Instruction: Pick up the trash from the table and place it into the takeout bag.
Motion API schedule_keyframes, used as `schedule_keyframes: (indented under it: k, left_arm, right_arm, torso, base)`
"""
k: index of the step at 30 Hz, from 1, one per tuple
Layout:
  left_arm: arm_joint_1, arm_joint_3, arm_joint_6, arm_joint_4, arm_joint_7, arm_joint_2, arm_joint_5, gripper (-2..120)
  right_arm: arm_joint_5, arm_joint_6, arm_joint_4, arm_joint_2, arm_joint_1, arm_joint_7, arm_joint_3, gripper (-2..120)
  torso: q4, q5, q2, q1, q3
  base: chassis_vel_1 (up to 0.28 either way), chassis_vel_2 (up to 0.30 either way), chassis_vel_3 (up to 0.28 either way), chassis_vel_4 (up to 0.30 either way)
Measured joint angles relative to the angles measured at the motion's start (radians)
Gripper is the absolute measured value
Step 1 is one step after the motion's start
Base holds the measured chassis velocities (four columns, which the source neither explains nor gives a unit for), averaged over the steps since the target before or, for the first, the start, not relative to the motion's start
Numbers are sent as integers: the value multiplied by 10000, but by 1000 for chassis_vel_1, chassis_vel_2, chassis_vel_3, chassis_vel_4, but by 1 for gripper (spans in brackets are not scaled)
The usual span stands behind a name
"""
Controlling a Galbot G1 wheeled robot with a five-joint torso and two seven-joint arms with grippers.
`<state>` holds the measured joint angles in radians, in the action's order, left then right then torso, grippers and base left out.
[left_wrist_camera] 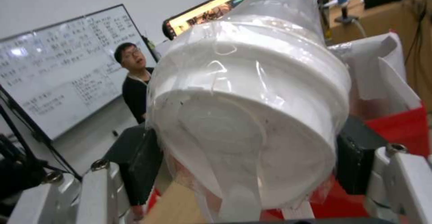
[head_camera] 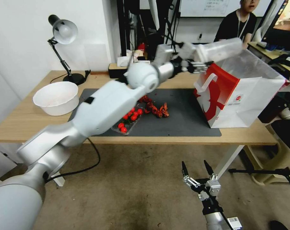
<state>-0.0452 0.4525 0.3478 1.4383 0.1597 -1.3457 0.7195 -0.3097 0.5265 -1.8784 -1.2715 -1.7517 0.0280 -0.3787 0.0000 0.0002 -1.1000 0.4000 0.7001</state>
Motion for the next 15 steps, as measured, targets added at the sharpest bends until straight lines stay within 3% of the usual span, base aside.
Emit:
schedule_keyframes:
  k: [1, 3, 9, 15]
  left_arm:
    - [0, 0, 0, 0, 0, 0, 0, 72]
    - [-572, 370, 270, -356, -157, -529, -966, 72]
    - [-1242, 690, 429, -962, 618, -1145, -2651, 72]
    - [-1252, 784, 418, -1102, 673, -1139, -3175, 72]
  right_arm:
    - [0, 0, 0, 0, 0, 0, 0, 100]
    - [57, 11, 1, -116, -49, 2, -36, 100]
    - [84, 33, -34, -247, -130, 24, -113, 100]
    - [151, 2, -129, -324, -179, 46, -140, 100]
  torso:
    - [0, 0, 0, 0, 0]
    - [0, 0, 0, 0, -1]
    - [-1, -1, 0, 0, 0]
    - [1, -3, 0, 0, -1]
  base:
    - [0, 0, 0, 0]
    - [0, 0, 0, 0]
    - [0, 0, 0, 0]
    - [0, 0, 0, 0]
